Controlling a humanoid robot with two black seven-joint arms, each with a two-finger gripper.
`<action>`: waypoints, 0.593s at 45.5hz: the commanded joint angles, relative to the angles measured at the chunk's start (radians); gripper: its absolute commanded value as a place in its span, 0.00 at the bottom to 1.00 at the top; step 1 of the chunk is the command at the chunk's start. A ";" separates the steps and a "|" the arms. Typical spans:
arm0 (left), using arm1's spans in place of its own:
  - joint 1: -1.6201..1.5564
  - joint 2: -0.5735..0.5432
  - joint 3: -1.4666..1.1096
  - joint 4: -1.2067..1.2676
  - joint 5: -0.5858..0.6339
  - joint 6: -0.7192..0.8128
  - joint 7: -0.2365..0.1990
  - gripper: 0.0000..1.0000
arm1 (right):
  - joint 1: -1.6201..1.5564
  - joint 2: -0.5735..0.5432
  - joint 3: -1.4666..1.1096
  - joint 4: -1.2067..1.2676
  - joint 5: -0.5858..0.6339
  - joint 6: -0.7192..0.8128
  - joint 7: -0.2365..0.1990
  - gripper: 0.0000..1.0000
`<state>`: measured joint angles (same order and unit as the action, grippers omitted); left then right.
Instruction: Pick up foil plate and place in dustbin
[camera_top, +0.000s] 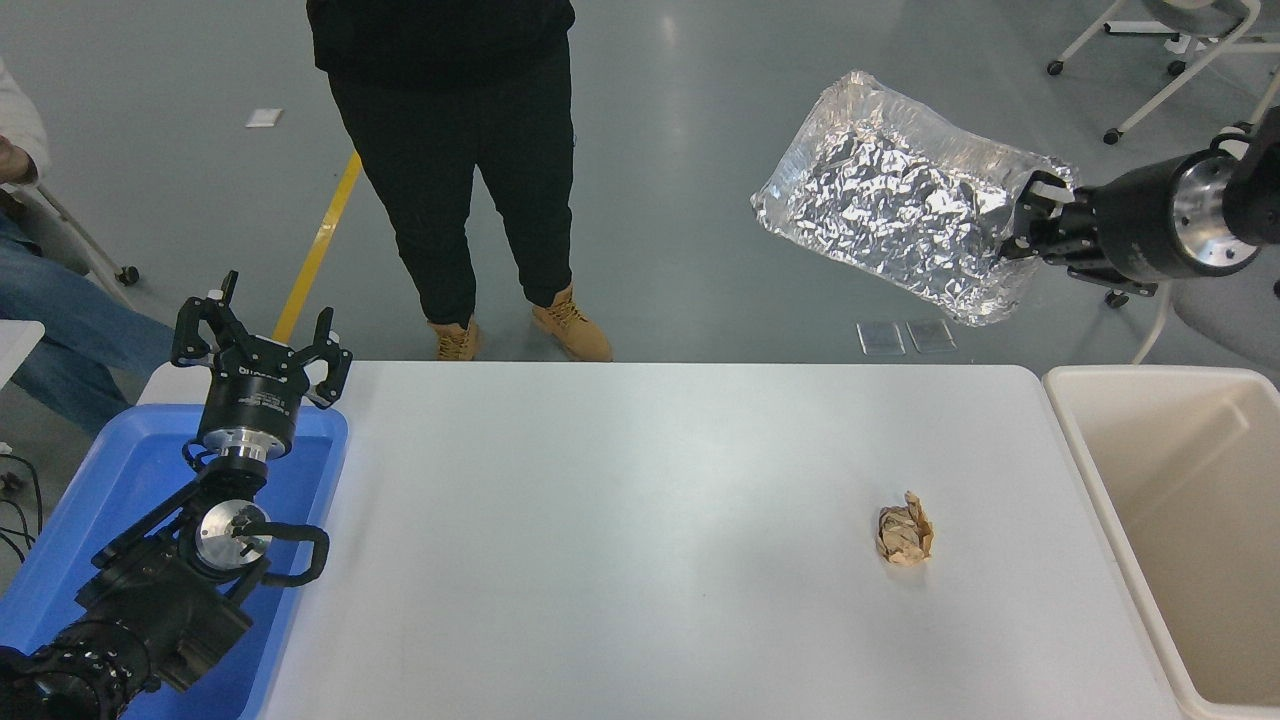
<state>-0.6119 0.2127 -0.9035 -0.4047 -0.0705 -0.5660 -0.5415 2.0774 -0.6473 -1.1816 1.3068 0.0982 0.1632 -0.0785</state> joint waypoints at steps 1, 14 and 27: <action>0.000 0.001 0.000 0.000 0.000 0.000 0.000 0.99 | -0.212 -0.009 -0.030 -0.288 0.106 -0.004 -0.004 0.00; 0.000 0.001 0.000 0.000 0.000 0.000 0.000 0.99 | -0.539 -0.003 0.016 -0.566 0.199 -0.185 -0.004 0.00; 0.000 0.001 0.000 0.000 0.000 0.000 0.000 0.99 | -0.839 0.000 0.151 -0.747 0.236 -0.298 -0.004 0.00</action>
<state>-0.6118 0.2132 -0.9035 -0.4045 -0.0708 -0.5660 -0.5415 1.4907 -0.6498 -1.1191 0.7359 0.3001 -0.0280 -0.0831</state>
